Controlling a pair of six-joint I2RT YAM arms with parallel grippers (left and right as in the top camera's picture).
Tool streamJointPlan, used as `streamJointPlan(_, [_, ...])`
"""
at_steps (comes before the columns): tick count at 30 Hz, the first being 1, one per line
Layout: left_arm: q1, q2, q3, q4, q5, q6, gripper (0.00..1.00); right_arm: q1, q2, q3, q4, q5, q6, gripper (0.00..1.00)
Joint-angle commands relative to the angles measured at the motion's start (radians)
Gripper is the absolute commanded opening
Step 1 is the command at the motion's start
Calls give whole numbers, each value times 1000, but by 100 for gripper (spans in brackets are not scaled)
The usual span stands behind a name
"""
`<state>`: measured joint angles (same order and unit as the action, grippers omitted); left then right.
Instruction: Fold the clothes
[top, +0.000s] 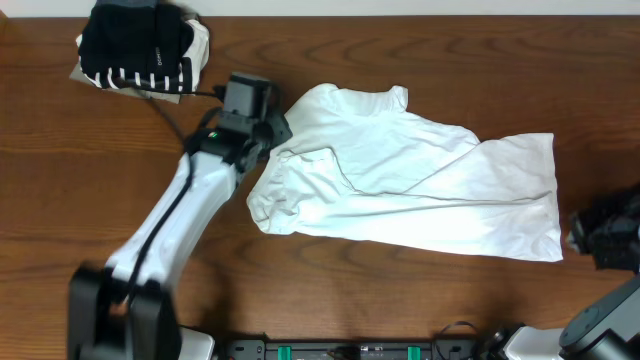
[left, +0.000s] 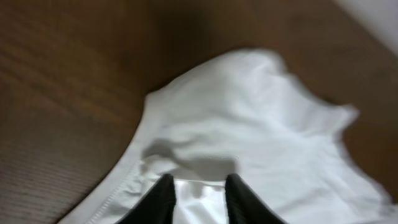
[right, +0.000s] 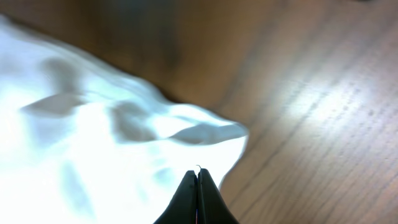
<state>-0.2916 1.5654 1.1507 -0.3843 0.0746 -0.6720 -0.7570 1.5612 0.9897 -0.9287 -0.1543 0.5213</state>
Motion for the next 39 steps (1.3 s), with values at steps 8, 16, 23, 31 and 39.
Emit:
streamJointPlan(8, [-126, -147, 6, -28, 82, 87, 92, 72, -111, 164, -58, -596, -390, 75])
streamJointPlan(16, [-159, -144, 5, -139, 71, 103, 98, 389, -109, 267, 12, -303, -304, 97])
streamJointPlan(23, [-160, -141, -5, -243, 71, 104, 98, 492, -63, 386, 63, -72, -142, 88])
streamJointPlan(31, [-159, -128, -14, -145, 143, 202, 98, 504, 116, 482, 103, -348, -198, 89])
streamJointPlan(39, [-159, -79, -14, -92, 143, 204, 98, 631, 307, 592, 254, -484, -172, 90])
